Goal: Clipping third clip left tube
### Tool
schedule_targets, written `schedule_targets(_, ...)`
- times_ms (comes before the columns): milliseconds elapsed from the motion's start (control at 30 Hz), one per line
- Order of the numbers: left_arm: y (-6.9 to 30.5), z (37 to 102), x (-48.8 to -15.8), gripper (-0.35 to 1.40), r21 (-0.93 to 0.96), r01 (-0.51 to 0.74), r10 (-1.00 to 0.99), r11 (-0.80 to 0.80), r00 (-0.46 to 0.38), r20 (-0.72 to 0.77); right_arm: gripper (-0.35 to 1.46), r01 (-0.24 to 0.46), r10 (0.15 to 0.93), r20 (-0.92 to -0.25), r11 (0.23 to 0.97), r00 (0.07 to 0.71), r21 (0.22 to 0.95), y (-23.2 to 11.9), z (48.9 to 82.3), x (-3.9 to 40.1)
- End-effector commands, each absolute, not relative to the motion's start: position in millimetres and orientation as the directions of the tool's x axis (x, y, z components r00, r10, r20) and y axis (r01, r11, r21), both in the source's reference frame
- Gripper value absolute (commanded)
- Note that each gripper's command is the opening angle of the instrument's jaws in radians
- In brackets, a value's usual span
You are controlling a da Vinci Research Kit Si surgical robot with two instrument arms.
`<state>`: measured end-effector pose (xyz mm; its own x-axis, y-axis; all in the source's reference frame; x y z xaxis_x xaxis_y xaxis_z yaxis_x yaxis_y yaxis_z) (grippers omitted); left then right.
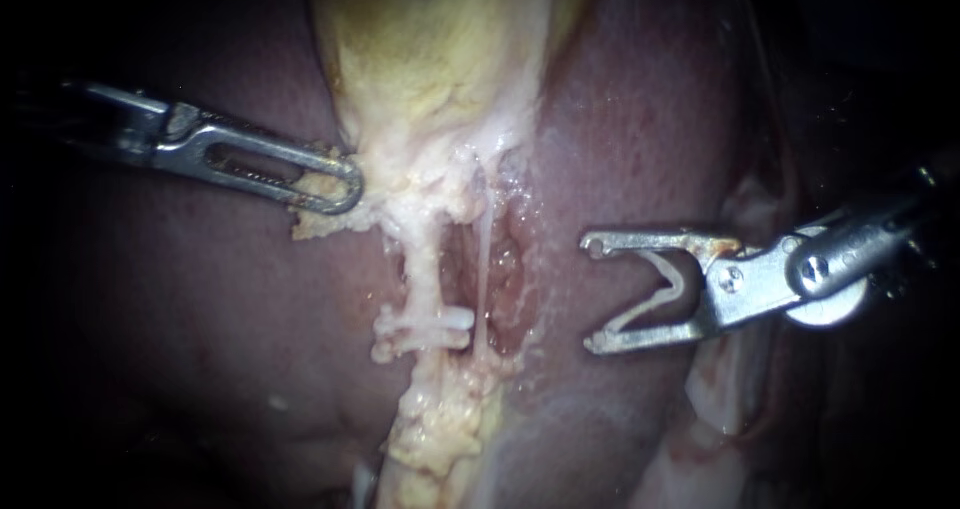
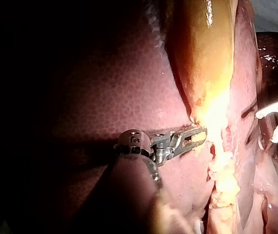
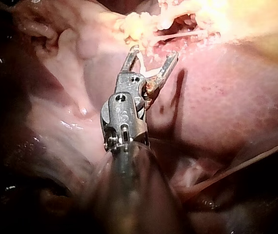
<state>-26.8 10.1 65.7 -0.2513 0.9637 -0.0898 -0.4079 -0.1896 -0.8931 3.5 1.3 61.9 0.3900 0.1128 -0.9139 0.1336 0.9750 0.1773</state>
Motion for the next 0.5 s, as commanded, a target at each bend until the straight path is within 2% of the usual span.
schedule_targets(33,10.2,65.6,-26.7,-0.35,-0.894,-0.407,0.964,-0.189,-0.252,-0.089,0.5,0.134,0.113,-0.914,0.975,0.39,0.177,1.3,61.9,3.5)
schedule_targets(333,14.6,59.4,-22.1,-0.35,-0.912,-0.378,0.973,-0.16,-0.213,-0.083,0.5,0.134,0.113,-0.914,0.975,0.39,0.178,1.3,61.9,3.5)
schedule_targets(500,15.2,58.3,-20.9,-0.35,-0.916,-0.37,0.976,-0.159,-0.2,-0.088,0.5,0.137,0.114,-0.914,0.974,0.391,0.18,1.4,61.8,3.6)
